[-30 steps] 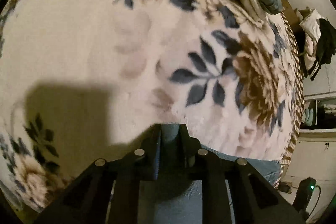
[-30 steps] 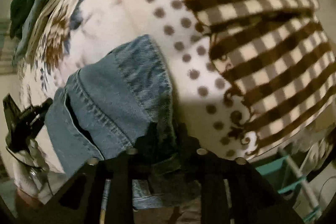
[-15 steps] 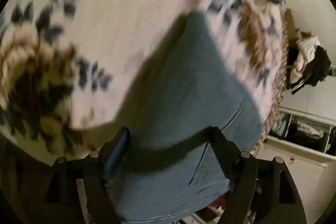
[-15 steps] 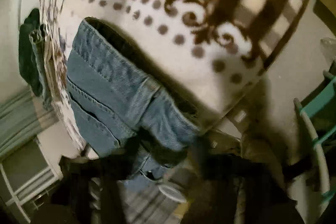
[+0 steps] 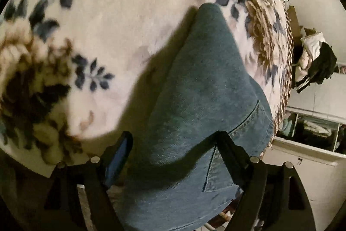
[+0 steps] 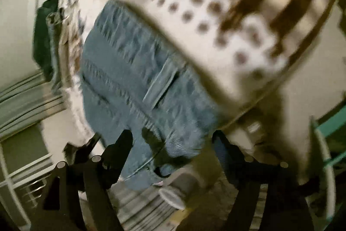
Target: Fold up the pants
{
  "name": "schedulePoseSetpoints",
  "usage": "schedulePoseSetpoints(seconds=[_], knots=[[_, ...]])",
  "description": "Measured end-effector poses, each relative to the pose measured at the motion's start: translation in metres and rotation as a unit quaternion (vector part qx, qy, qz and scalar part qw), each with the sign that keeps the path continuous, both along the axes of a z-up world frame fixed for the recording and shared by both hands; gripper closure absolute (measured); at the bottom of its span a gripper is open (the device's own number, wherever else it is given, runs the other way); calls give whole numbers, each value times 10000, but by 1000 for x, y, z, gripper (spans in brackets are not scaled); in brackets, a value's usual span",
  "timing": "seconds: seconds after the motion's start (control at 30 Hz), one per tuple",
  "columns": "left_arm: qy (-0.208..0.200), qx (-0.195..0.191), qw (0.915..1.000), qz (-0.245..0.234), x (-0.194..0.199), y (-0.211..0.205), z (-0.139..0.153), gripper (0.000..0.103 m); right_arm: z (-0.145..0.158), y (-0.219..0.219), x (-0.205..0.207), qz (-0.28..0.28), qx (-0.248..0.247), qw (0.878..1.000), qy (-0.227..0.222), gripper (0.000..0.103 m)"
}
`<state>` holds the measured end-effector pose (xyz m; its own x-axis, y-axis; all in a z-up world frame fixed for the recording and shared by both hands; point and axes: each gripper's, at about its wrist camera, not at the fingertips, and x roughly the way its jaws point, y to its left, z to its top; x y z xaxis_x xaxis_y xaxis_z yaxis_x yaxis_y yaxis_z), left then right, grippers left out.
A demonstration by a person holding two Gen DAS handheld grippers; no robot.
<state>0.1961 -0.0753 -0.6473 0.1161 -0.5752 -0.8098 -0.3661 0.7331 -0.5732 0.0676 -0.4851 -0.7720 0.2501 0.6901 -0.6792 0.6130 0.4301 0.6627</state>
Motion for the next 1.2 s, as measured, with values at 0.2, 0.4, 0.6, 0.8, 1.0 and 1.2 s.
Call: schedulePoseSetpoints(seconds=[0.2, 0.4, 0.6, 0.8, 1.0, 1.2], knots=[[-9, -119, 9999, 34, 1, 2, -7, 15, -28, 37, 13, -103, 92, 9999, -92, 11], [5, -134, 9999, -95, 6, 2, -7, 15, -7, 58, 5, 328, 158, 9969, -693, 16], [-3, -98, 9998, -195, 8, 0, -7, 15, -35, 82, 11, 446, 372, 9981, -222, 19], [-58, -82, 9989, -448, 9, -2, -6, 15, 2, 87, 4, -78, 928, 9918, -870, 31], [-50, -55, 9985, -549, 9, -4, -8, 13, -10, 85, 8, -293, 709, 9934, -856, 31], [-34, -39, 9988, -492, 10, -6, -11, 9, -7, 87, 1, -657, 357, 9914, -1072, 47]])
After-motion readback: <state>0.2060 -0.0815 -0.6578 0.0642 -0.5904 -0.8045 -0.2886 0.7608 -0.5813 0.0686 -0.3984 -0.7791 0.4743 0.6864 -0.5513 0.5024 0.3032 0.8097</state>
